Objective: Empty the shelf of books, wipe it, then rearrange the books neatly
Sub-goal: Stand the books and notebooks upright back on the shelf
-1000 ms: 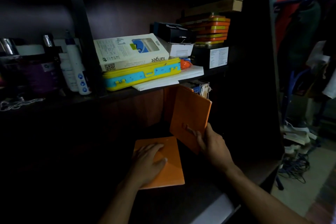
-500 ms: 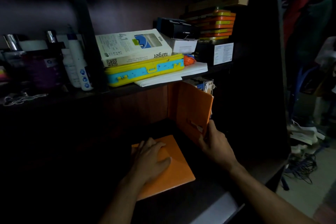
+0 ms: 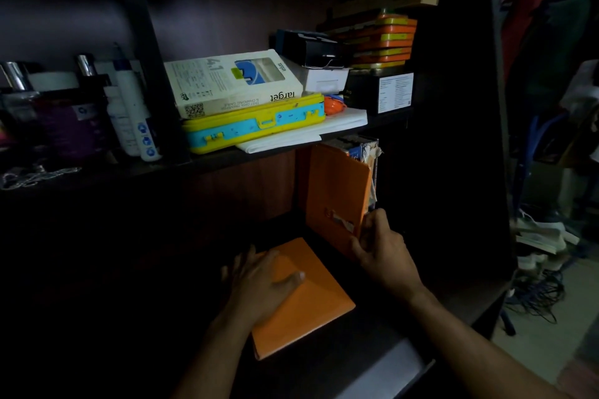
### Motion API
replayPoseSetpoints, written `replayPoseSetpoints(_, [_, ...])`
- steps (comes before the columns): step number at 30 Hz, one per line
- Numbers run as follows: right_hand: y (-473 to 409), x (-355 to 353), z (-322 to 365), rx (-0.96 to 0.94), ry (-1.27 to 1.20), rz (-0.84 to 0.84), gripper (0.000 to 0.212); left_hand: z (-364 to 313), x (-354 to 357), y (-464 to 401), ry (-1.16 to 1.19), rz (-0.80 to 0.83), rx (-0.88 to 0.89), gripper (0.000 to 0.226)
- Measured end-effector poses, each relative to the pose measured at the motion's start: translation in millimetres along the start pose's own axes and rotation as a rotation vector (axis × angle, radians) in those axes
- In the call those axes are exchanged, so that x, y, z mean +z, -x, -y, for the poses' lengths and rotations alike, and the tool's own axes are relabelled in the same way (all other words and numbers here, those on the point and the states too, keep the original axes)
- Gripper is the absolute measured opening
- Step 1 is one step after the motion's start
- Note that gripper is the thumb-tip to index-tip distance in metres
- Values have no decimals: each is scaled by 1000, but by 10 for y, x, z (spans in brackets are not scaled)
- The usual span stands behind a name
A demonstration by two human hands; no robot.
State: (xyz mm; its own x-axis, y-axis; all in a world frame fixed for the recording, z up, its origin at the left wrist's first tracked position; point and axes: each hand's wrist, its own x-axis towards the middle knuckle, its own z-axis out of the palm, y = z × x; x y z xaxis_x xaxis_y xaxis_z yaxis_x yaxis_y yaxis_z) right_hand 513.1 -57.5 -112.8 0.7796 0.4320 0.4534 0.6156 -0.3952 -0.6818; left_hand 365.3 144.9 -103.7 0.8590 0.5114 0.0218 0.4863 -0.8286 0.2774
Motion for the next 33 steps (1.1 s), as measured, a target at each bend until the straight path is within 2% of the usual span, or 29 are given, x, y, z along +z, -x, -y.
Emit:
replayPoseSetpoints(3, [-1,1,-33,-9,-7,1,25,24,8,-14,-7,-20,-25,80])
replayPoseSetpoints(7, [-12,20,-58,-33,3,21,24,45,8,-21,16,-56,-42,80])
replayPoseSetpoints(12, [-1,12,-21,-31,4,35,36,81,30,-31,225,-57,-97,101])
replayPoseSetpoints(14, [7,15,2,-39,31,44,40,88,31,-39,323,-77,-123,103])
replayPoseSetpoints(19, [15,-20,59,-108,106,29,26,75,28,-43,561,-189,-112,80])
replayPoseSetpoints(22, [25,-19,61,-170,173,32,26,19,-4,-7,684,-257,-53,71])
replayPoseSetpoints(27, [98,7,147,-436,434,321,64,34,-59,-6,824,-455,8,36])
replayPoseSetpoints(29, [112,20,160,-567,531,250,68,82,-76,-22,907,-469,42,30])
replayPoseSetpoints(31, [97,42,111,-671,632,159,67,112,-82,-46,1047,-398,73,28])
replayPoseSetpoints(33, [74,69,32,-736,587,65,54,99,-114,-54,1218,-344,82,26])
